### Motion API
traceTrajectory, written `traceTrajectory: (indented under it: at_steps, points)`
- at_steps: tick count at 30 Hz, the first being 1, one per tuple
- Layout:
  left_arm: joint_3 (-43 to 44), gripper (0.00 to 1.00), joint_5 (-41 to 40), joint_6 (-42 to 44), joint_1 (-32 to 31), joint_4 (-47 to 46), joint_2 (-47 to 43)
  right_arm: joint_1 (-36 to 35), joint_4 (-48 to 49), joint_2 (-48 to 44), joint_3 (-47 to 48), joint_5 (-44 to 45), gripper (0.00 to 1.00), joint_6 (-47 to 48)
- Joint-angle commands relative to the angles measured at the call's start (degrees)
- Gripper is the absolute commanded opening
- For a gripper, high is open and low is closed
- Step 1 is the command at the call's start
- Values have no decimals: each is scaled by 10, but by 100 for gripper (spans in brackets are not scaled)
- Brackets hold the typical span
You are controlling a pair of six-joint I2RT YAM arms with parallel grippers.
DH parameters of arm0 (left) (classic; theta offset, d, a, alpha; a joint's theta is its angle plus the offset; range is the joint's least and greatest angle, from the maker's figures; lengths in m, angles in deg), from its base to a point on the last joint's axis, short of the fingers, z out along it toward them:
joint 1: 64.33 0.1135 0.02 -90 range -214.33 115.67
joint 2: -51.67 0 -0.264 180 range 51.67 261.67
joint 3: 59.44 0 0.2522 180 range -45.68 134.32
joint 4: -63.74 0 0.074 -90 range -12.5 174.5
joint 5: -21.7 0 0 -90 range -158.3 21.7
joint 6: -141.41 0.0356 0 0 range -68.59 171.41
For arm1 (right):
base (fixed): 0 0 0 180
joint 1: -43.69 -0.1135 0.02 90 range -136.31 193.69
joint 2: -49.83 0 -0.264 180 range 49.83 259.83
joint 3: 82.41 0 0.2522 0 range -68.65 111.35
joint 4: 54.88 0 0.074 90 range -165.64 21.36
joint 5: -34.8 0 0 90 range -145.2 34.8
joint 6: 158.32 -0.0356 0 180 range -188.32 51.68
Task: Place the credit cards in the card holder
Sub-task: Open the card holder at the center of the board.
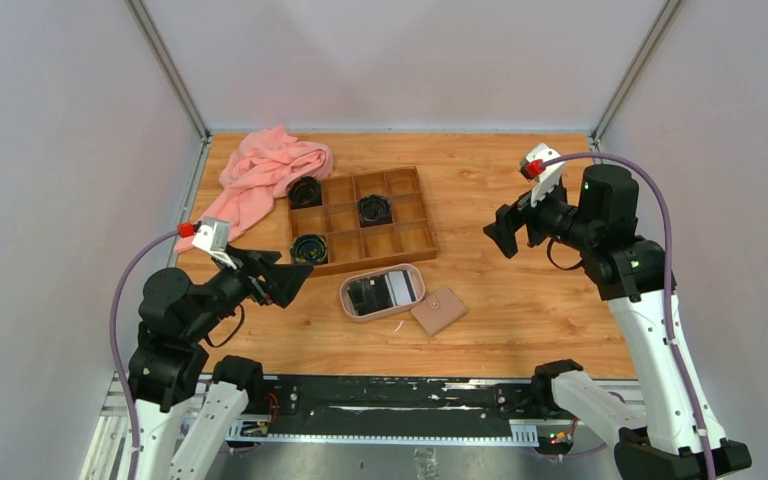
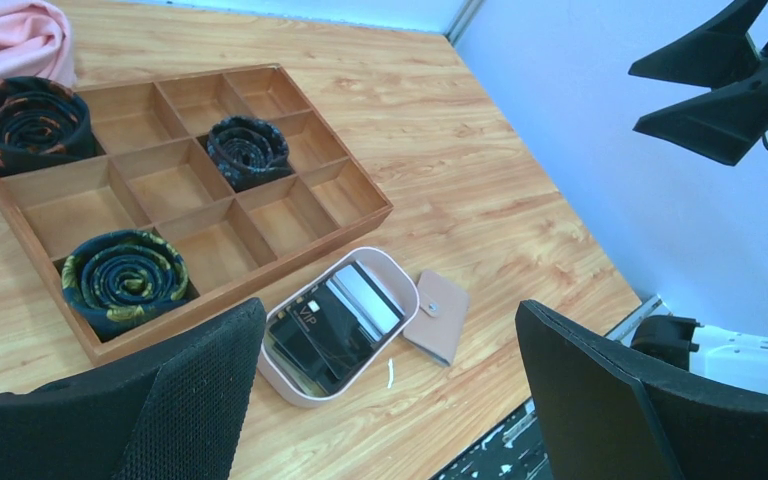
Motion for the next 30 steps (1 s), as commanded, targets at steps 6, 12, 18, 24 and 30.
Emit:
traceTrajectory:
  at_steps: [6,12,18,24,30]
  points:
    - [-32,100,40,-16,-4,-8,-2,13,-13,2,-19,-111,100,26]
    - [-48,100,60,-23,-13,-11,12,13,-53,15,-98,-325,100,200]
    - [-108,100,-59,-44,-170,-54,16,12,-69,43,-181,-379,100,353]
    - [-161,100,-272,-40,-449,-189,117,8,-73,76,-231,-370,100,468]
    - [-235,100,-297,-66,-476,-326,159,-8,-74,79,-270,-354,100,550]
